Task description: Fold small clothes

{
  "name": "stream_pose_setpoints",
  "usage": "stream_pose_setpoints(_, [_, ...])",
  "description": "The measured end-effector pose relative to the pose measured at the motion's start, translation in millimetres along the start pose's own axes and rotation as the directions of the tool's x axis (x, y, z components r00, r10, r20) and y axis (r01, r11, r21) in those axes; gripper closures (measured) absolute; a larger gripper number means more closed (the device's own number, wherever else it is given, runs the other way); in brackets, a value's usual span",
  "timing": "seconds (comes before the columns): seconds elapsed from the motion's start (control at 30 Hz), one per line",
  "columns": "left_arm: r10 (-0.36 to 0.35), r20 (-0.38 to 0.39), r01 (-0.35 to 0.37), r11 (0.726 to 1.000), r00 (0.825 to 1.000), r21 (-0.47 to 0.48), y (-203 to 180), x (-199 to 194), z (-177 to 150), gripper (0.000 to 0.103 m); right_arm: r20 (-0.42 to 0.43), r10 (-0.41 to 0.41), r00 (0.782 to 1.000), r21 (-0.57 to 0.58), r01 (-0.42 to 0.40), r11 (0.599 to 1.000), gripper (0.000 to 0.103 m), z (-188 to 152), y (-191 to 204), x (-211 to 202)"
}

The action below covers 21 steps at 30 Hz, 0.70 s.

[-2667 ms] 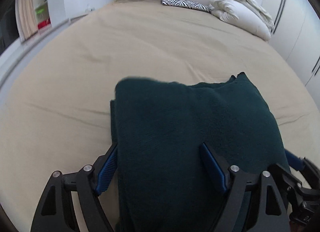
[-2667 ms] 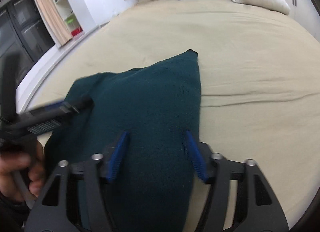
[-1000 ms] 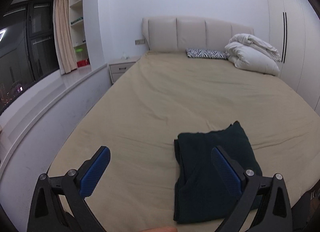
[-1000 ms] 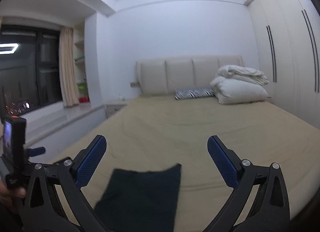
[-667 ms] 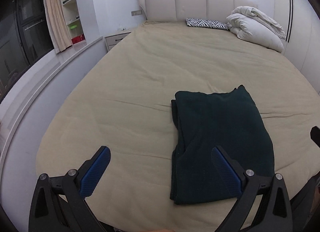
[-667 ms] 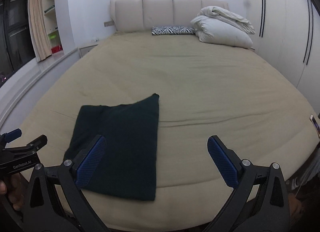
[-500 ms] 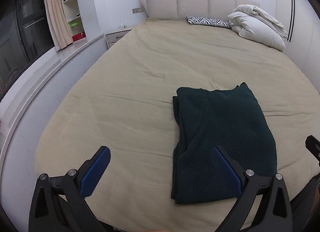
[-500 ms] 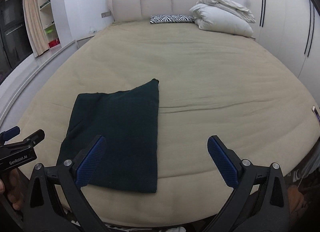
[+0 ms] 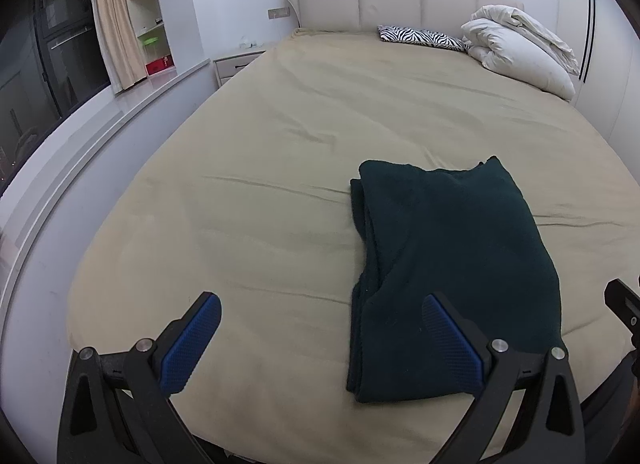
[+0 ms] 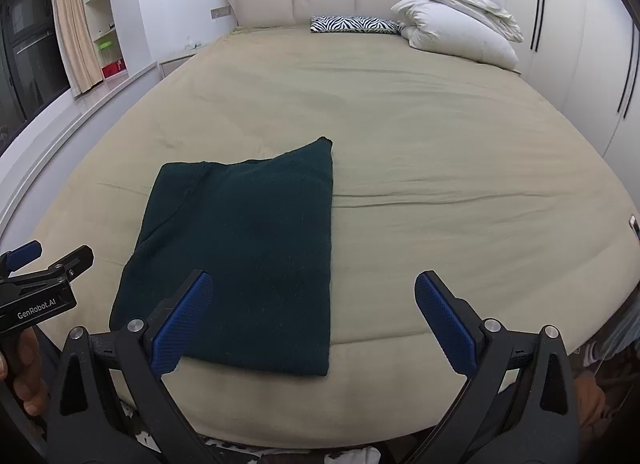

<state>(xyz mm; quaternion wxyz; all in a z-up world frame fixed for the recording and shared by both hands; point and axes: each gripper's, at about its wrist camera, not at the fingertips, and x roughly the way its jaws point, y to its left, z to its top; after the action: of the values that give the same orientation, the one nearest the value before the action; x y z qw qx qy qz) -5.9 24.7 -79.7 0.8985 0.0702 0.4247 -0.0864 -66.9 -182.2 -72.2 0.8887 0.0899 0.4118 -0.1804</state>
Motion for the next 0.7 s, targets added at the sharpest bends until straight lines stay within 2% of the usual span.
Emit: stream_pose_setpoints(0.7, [-0.007,-0.008,0.007,1.0,1.0,0.004,-2.0,1.0,-2.4,0.0,-0.013,-0.003,1.0,0.012,0.003,1.0,0.0,0.7,2.2,-1.2])
